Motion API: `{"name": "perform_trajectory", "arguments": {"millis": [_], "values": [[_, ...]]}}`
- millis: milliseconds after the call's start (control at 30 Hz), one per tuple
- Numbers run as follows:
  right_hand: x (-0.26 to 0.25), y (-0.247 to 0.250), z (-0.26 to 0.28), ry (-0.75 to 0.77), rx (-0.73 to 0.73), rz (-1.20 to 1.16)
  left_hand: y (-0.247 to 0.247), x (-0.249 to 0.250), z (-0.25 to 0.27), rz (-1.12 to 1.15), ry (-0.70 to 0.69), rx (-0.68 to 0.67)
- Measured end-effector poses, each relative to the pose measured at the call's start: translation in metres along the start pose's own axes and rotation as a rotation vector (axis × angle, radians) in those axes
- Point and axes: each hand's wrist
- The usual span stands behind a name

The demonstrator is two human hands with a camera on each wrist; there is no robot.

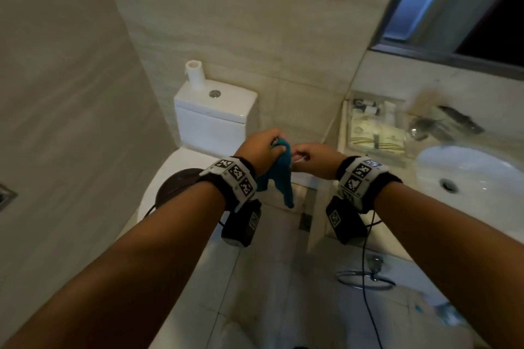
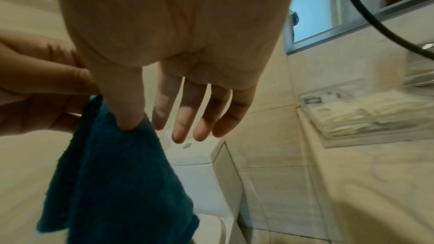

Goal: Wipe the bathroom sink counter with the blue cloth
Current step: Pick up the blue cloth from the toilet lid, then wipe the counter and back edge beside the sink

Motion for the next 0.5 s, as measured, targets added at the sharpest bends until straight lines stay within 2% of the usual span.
{"name": "perform_trajectory", "arguments": {"millis": [133,367,500], "values": [[0.048,0.038,0.059,-0.014,0.005,-0.117,-0.052,0.055,0.0,0.004,-0.047,0.015],[0.17,0.089,0.157,-0.152,0.205,-0.1,-0.172,0.163,0.014,0.056,-0.121,-0.009],[0.218,0.114,0.199,-0.21,0.305,-0.109,-0.218,0.197,0.019,0.077,-0.139,-0.033]]}}
Point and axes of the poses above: each hand's wrist, its own z-axis away from the middle knuckle, its own y-axis out of the back of the hand, x = y × z, and after that the axes turned 9 degrees about x, right-handed
